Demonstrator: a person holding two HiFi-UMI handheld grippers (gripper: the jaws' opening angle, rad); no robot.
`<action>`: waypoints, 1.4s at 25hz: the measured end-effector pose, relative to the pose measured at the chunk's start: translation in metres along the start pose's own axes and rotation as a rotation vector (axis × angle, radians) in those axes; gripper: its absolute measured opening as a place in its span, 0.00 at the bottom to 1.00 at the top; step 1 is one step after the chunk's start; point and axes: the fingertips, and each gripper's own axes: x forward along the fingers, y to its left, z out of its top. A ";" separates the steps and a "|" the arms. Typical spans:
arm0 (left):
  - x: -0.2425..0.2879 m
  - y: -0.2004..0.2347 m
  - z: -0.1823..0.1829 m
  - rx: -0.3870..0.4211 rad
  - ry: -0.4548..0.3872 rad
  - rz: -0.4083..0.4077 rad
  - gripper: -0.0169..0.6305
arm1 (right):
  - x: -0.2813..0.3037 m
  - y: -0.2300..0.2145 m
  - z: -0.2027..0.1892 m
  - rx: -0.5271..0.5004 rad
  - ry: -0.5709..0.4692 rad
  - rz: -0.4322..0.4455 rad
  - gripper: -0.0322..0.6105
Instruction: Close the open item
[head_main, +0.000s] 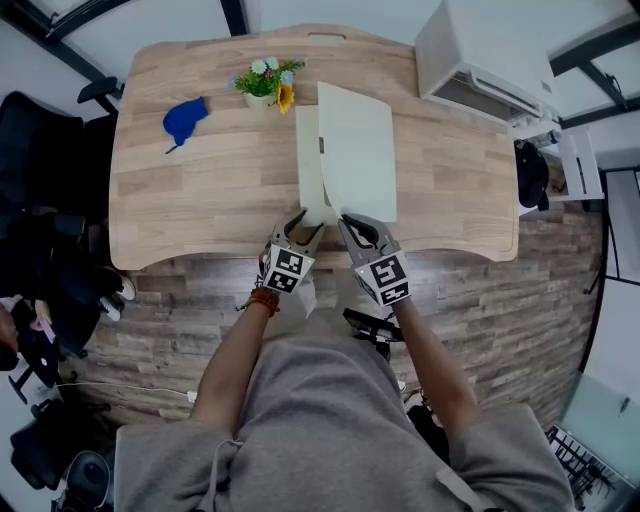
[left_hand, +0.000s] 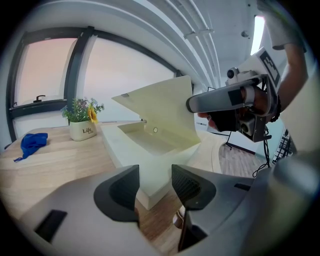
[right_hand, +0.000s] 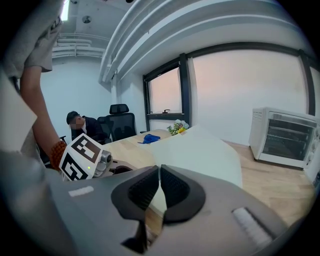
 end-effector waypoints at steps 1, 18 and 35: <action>0.000 0.000 0.000 0.002 0.000 -0.001 0.32 | 0.001 0.000 -0.001 0.001 0.004 0.005 0.08; -0.001 0.001 0.000 0.022 0.015 0.002 0.33 | 0.016 0.009 -0.023 -0.029 0.090 0.044 0.09; -0.009 0.000 -0.022 0.021 0.047 -0.026 0.39 | 0.027 0.017 -0.037 -0.030 0.162 0.093 0.09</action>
